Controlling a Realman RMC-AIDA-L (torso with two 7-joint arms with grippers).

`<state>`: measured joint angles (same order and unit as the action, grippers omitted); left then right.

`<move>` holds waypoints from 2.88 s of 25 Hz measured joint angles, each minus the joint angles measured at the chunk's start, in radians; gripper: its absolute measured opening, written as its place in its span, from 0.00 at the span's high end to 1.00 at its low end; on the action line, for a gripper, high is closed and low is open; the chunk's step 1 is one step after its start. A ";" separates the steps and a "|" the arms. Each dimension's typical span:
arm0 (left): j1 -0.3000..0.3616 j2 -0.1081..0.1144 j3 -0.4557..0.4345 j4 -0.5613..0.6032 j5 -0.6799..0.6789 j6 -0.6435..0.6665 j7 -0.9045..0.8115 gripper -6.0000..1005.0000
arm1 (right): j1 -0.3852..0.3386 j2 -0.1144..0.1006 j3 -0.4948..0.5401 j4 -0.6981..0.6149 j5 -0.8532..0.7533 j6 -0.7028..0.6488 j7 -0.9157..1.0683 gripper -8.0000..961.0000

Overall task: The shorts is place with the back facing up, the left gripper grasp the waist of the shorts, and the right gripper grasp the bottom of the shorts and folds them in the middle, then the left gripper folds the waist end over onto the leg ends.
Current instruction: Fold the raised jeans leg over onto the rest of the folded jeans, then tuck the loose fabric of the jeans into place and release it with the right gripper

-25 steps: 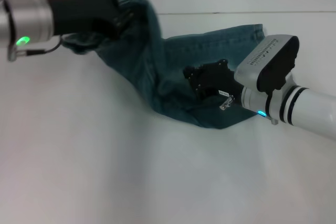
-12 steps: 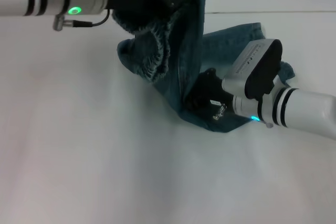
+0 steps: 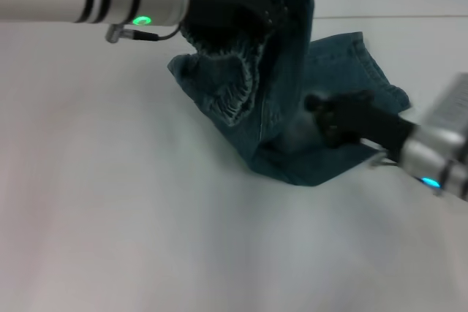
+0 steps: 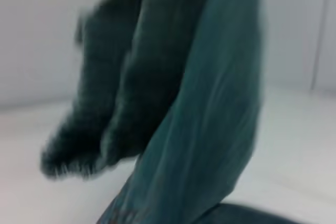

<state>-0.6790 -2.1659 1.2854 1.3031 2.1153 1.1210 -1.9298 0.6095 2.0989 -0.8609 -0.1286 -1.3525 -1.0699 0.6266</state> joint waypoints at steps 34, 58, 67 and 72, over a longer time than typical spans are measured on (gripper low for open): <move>-0.254 -0.007 0.537 -0.420 -0.056 -0.566 0.022 0.42 | -0.226 -0.006 -0.020 -0.061 -0.011 -0.170 0.039 0.98; 0.259 -0.009 0.051 -0.181 -0.479 -0.084 0.410 0.12 | -0.383 -0.005 -0.085 -0.999 -0.535 -0.433 0.869 0.86; 0.360 -0.001 -0.389 -0.593 -0.713 0.365 0.841 0.15 | -0.274 -0.004 -0.243 -1.436 -0.872 -0.527 1.329 0.53; 0.410 0.001 -0.455 -0.647 -0.694 0.407 0.906 0.17 | -0.092 -0.003 -0.413 -1.501 -1.221 -0.683 1.532 0.28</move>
<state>-0.2693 -2.1645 0.8308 0.6564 1.4214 1.5282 -1.0235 0.5175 2.0962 -1.2744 -1.6301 -2.5737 -1.7525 2.1588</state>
